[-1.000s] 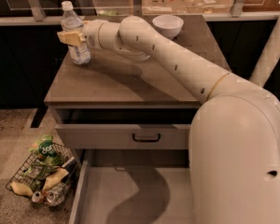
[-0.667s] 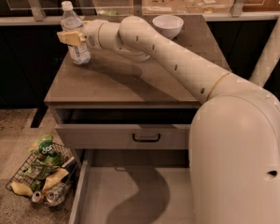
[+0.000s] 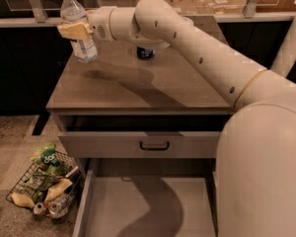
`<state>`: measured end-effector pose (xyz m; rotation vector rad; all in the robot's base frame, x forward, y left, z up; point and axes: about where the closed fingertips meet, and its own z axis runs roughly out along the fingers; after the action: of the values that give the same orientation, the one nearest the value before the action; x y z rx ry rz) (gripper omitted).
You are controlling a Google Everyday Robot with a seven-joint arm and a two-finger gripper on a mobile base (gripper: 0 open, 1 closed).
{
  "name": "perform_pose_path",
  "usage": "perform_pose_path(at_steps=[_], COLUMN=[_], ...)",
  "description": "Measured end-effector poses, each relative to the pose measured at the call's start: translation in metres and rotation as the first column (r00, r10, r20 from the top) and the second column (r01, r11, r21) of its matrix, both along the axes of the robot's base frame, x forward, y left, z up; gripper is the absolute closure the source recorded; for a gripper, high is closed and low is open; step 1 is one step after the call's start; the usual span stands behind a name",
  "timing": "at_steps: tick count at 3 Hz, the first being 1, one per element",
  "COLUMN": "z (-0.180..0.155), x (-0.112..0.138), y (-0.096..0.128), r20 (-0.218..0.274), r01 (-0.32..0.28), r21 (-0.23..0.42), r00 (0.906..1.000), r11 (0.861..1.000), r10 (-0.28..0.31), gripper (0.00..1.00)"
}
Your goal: Place blue plastic bottle into middle drawer
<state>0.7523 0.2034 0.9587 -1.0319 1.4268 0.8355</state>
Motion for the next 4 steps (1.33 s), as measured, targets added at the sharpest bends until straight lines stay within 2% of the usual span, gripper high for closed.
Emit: perform_pose_path(at_steps=[1,2,4], z=[0.042,0.072,0.062], x=[-0.039,-0.083,-0.158], y=[-0.01,-0.031,-0.092], r20=[0.042,0.088,0.125], r01=[-0.03,-0.031,-0.081], r21=[-0.028,-0.059,-0.144], r00=[0.9986,0.9955,0.9872], r11=[0.999,0.998,0.986], r10=[0.031,0.036,0.099], gripper=[1.0,1.0,1.0])
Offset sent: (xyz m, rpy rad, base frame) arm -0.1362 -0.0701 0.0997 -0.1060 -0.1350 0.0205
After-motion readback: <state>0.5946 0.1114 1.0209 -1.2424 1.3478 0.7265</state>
